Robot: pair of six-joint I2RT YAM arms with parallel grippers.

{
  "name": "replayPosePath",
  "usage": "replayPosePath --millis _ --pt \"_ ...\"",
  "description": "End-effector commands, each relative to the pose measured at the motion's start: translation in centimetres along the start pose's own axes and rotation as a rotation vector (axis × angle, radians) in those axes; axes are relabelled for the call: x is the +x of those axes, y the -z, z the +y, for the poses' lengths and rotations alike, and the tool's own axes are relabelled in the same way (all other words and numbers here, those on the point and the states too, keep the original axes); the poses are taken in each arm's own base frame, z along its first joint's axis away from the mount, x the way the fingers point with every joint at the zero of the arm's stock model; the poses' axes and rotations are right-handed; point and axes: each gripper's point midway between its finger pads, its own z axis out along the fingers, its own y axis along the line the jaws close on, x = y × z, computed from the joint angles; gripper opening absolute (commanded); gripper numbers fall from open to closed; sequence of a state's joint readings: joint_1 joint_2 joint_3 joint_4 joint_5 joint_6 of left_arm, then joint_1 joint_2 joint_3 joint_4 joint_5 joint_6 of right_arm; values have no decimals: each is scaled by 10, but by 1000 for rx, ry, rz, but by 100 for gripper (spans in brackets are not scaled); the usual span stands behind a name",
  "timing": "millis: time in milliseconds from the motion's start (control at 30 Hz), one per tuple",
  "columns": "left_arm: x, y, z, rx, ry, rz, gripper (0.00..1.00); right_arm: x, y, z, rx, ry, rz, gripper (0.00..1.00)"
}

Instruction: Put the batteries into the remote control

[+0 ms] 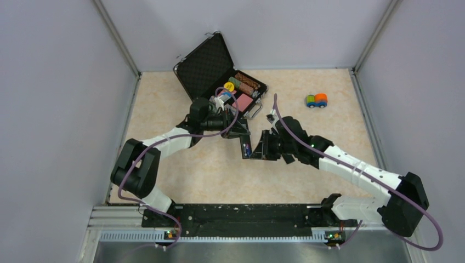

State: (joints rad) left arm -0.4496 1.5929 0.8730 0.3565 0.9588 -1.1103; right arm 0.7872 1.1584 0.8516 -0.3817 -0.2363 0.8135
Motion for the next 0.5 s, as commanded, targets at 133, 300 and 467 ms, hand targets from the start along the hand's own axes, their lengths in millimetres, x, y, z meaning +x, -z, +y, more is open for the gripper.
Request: replayPosePath --millis 133,300,467 --pt "25 13 -60 141 -76 100 0 -20 -15 -12 43 -52 -56 17" --pt "32 12 -69 162 -127 120 0 -22 -23 -12 28 -89 -45 16" --pt "40 17 -85 201 -251 129 0 -19 -30 -14 5 -175 -11 16"
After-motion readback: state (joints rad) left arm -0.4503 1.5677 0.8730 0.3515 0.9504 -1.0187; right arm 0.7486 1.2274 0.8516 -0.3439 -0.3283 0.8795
